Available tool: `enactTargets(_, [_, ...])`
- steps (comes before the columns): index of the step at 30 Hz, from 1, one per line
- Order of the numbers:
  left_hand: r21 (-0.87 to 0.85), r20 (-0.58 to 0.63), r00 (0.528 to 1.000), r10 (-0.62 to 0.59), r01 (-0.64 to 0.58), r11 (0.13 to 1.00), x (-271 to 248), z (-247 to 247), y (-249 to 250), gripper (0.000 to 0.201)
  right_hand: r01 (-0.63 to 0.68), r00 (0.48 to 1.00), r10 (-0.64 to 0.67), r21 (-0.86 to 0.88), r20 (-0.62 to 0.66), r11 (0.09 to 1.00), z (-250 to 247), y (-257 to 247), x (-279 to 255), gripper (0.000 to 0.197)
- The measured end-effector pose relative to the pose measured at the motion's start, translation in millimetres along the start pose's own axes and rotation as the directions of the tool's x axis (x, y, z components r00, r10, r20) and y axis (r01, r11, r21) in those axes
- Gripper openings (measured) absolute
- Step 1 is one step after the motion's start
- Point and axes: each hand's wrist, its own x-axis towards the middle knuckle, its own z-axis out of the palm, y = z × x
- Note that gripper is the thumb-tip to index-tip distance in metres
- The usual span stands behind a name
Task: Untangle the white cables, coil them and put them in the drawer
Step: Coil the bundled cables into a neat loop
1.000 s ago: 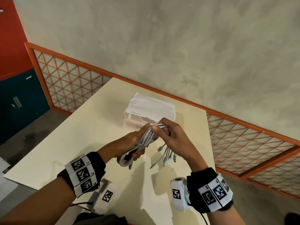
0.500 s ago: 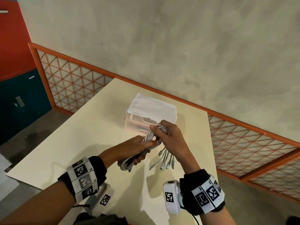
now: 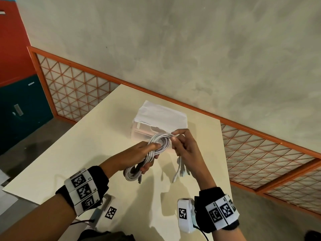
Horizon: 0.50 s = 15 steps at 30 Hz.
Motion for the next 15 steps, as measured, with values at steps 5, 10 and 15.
enactTargets(5, [-0.120,-0.131,0.983,0.127,-0.143,0.982,6.7,3.9,5.3,0.037,-0.007,0.984,0.021,0.077,-0.178,0.997,8.5,4.1,-1.8,0.015])
enactTargets(10, [-0.070,-0.213,0.938,0.272,-0.293,0.954,11.1,18.6,9.1,0.033,-0.028,0.941,0.030,0.011,-0.338,1.000,39.8,2.3,-6.7,0.019])
enactTargets(15, [-0.052,-0.220,0.915,0.337,-0.356,0.933,12.4,17.4,5.5,0.036,-0.039,0.987,0.021,-0.107,-0.158,0.993,38.7,-2.3,-10.8,0.019])
